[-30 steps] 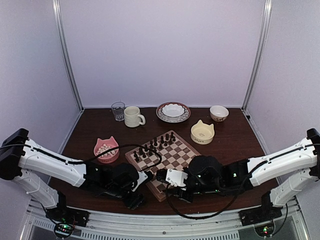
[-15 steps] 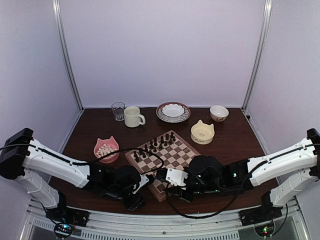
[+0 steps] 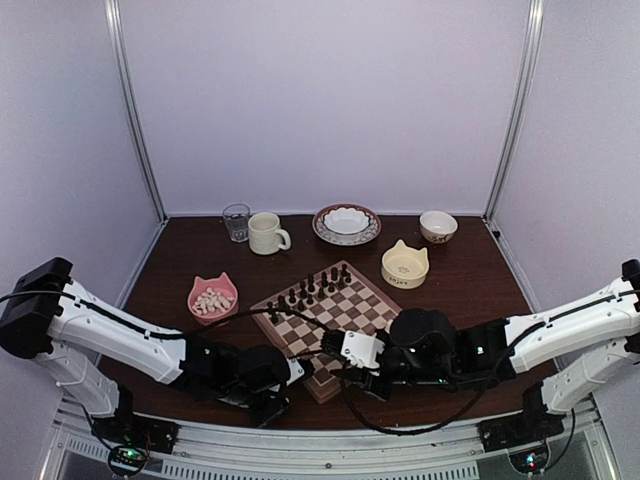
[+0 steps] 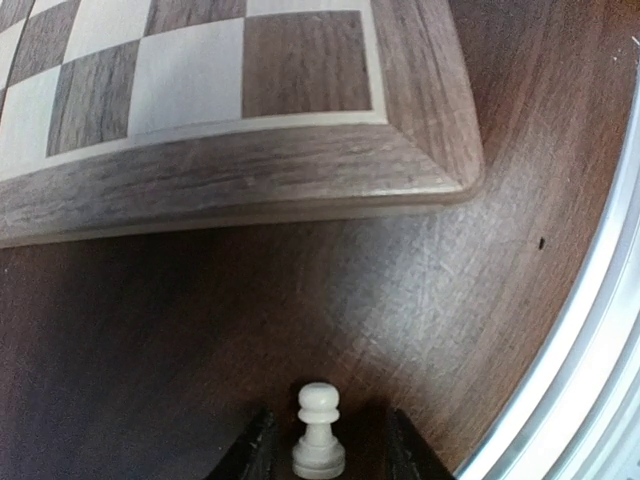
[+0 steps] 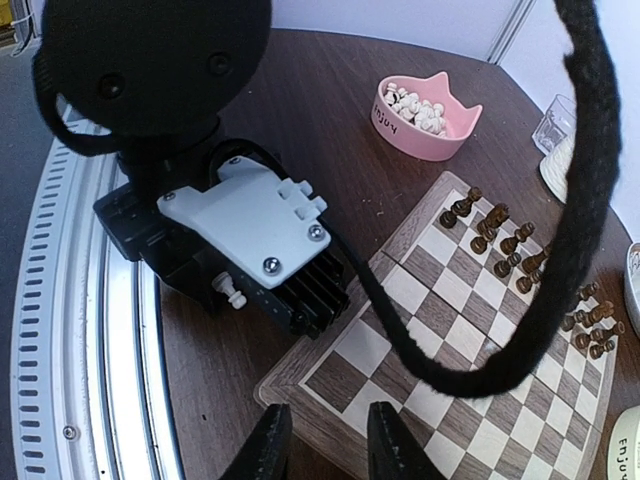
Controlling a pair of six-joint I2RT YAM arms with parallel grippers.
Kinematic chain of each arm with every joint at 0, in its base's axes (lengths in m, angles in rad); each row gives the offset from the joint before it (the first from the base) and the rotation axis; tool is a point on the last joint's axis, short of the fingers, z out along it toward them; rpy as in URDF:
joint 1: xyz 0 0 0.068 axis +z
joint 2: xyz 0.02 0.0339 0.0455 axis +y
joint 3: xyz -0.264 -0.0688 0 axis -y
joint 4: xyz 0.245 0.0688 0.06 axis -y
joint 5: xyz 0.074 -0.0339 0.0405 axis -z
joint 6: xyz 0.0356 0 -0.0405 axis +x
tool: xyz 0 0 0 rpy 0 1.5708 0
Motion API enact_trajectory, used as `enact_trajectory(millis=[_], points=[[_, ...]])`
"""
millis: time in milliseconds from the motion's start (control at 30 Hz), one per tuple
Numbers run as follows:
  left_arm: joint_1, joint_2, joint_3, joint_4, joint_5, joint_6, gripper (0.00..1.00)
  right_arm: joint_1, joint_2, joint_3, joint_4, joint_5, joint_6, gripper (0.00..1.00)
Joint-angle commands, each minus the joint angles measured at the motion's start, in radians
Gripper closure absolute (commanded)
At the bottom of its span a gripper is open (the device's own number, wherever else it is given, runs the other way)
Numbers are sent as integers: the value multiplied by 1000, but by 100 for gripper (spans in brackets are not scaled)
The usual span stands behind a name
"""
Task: Set up the chess pieces on the board
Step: Pick up the pawn from the center of the board.
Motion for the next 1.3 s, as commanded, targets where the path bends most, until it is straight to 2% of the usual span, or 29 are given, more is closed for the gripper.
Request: enact_trajectory(millis=[0,200,467,633,800,1000,1267], points=[[-41,50,29,-56,-99,10,66,-5,-22,-10,25,24,0,71],[-51,84,54,-97,-168,-21,76,-6,-36,-15,27,23,3,71],[-53,10,38,-98,-168,-18,77,-9,-40,-24,34,21,16,71],[-53,-26,24,-105,-132,-32,53,-13,-57,-34,41,23,16,71],[-52,-51,14,-103,-112,-34,49,-15,-60,-36,40,22,15,71],[-53,-6,25,-97,-102,-22,53,-17,-60,-32,35,20,10,71],[-53,47,69,-132,-126,-11,68,-20,-60,-35,37,17,14,71]])
